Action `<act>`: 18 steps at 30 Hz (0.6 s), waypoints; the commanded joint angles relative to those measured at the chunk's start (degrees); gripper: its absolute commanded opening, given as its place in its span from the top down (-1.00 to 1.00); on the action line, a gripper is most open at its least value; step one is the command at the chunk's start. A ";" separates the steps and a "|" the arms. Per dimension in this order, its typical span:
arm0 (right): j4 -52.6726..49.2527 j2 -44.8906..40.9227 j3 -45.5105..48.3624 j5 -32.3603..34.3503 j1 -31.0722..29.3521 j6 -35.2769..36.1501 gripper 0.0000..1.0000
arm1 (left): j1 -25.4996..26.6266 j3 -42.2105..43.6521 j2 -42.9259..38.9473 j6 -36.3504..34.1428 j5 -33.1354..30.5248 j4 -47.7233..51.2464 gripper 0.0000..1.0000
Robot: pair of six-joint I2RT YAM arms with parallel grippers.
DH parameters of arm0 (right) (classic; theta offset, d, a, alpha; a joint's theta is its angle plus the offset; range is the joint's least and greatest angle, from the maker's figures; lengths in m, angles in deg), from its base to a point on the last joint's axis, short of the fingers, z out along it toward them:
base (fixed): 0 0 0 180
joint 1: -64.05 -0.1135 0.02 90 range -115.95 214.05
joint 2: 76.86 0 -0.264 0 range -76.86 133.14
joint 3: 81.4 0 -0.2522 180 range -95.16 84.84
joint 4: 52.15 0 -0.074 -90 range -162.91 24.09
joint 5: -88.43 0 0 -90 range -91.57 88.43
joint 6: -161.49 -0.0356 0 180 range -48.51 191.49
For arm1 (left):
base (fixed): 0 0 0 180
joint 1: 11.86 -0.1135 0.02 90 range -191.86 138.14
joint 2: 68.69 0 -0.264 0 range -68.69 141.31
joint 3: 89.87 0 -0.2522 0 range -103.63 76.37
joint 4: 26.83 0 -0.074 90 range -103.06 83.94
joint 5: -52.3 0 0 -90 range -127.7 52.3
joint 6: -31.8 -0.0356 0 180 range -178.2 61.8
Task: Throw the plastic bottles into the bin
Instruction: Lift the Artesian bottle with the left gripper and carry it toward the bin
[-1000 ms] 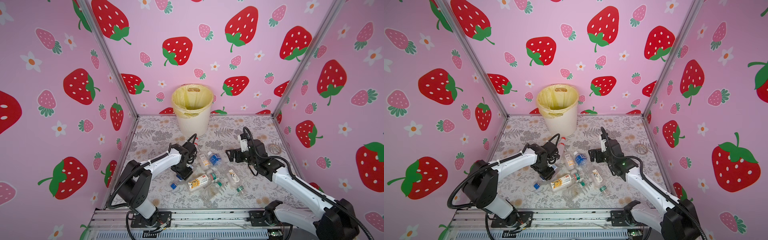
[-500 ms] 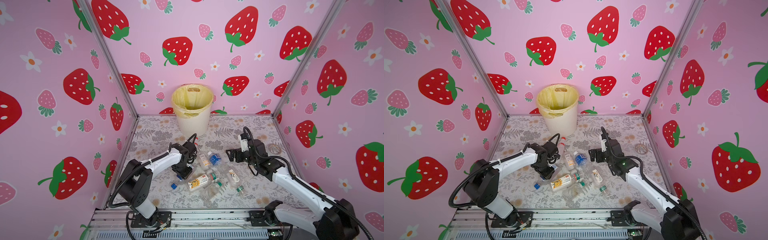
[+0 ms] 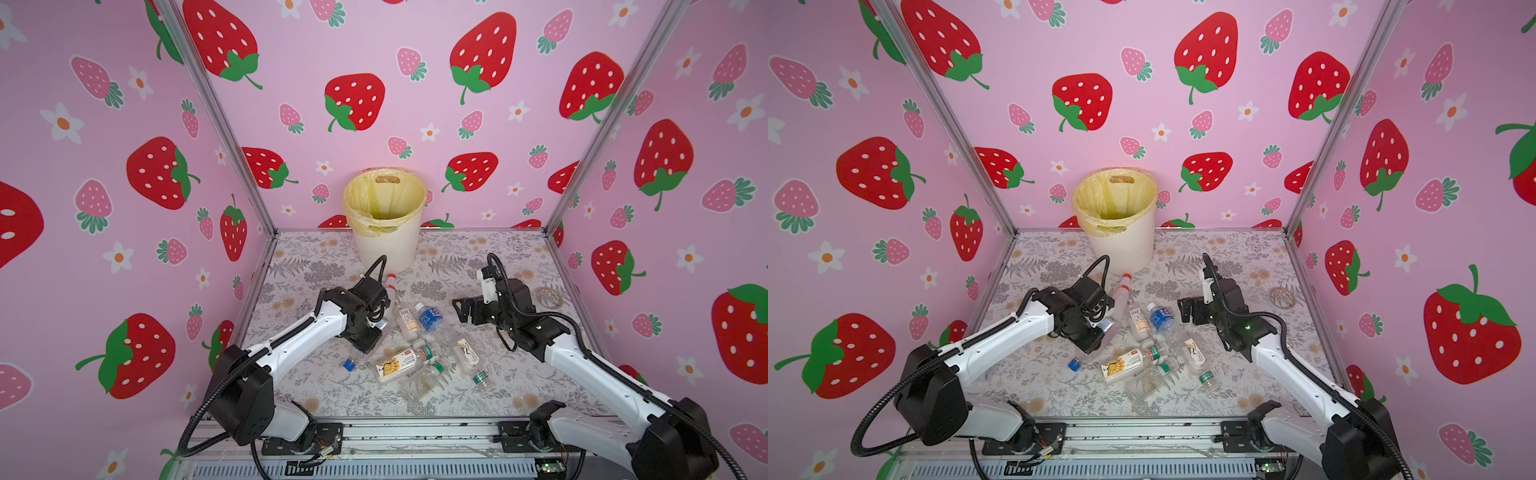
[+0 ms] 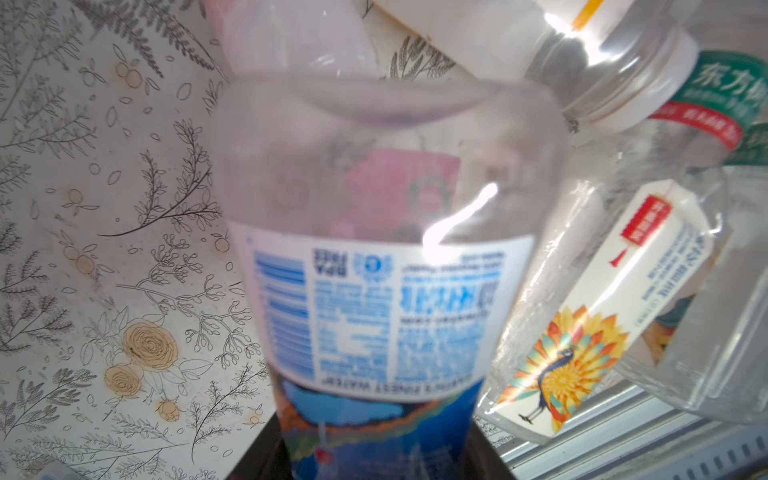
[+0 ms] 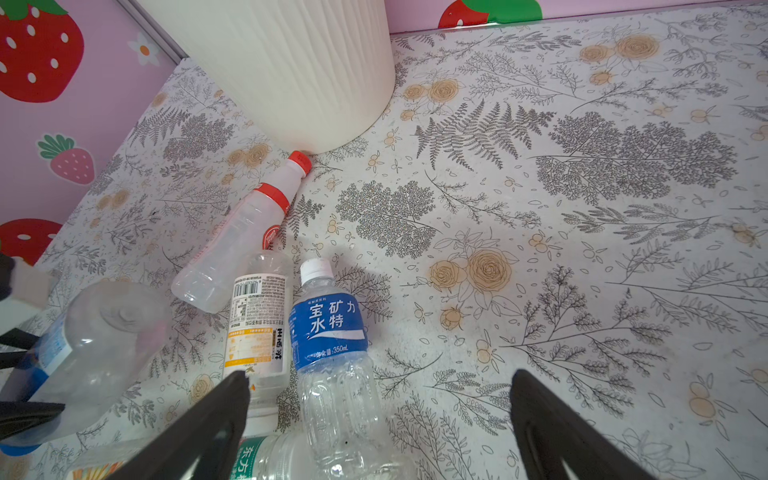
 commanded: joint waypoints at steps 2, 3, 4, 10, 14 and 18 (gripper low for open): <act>0.34 -0.11 -0.67 0.77 0.23 0.02 -0.99 | -0.23 -3.79 -2.38 0.95 0.46 2.29 0.02; 0.25 0.04 -0.63 0.72 0.23 -0.07 -0.99 | -0.18 -4.32 -2.79 1.16 0.49 2.39 0.02; 0.17 0.00 -0.58 0.82 0.27 -0.20 -0.99 | -0.22 -4.72 -3.18 1.43 0.28 2.39 0.02; -0.12 -0.11 -0.51 1.07 0.23 -0.58 -0.99 | -0.46 -5.95 -6.77 2.81 0.30 0.63 0.02; 0.01 0.14 -0.63 1.16 0.23 -1.02 -0.99 | -1.11 -7.21 -8.02 3.88 1.68 -0.34 0.10; 0.11 0.94 -0.58 0.82 0.23 -1.21 -0.99 | -1.93 -9.62 -8.01 4.53 3.12 -0.67 0.13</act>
